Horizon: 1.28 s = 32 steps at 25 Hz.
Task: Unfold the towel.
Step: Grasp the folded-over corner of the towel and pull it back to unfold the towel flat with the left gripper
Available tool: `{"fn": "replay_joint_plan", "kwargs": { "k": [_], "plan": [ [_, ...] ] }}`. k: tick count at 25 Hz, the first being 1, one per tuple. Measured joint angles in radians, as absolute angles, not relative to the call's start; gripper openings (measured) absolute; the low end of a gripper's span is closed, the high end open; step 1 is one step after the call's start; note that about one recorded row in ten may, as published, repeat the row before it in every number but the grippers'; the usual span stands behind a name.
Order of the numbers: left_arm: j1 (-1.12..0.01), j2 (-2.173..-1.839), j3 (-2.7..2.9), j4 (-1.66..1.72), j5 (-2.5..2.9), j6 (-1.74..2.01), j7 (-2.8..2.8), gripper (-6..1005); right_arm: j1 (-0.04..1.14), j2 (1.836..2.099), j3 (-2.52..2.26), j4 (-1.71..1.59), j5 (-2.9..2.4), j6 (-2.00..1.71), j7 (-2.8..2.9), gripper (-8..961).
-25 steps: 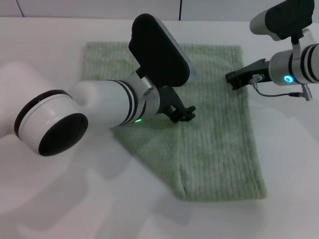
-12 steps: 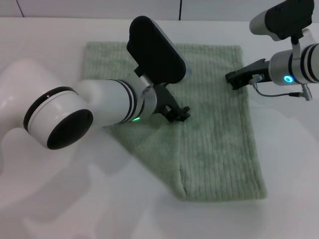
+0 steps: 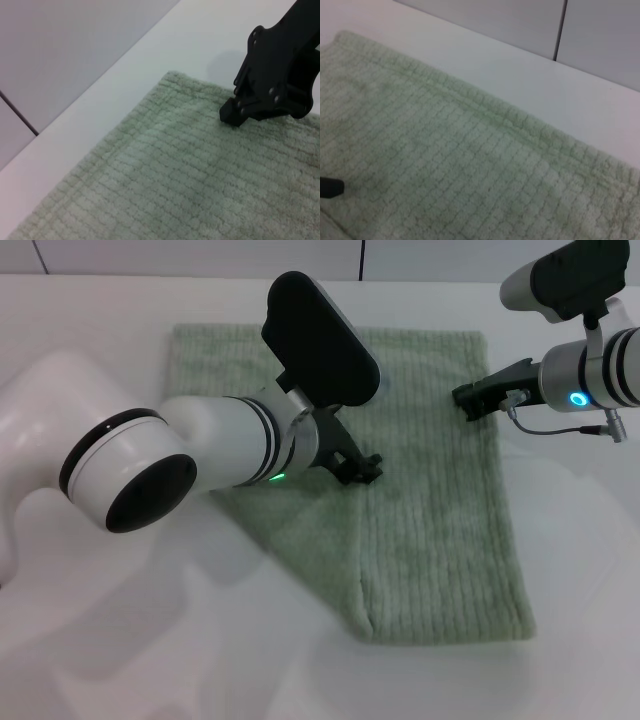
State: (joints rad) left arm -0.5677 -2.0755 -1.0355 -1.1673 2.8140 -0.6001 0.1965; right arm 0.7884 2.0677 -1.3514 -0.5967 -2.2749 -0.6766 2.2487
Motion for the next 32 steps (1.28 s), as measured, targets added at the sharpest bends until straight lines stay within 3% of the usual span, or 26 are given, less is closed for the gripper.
{"fn": "replay_joint_plan", "kwargs": {
  "k": [32],
  "plan": [
    [-0.644,-2.077,-1.017,-1.07,2.775,-0.585,0.198,793,0.79,2.068,-1.359,-0.601,-2.275,-0.676,2.25,-1]
  ]
}}
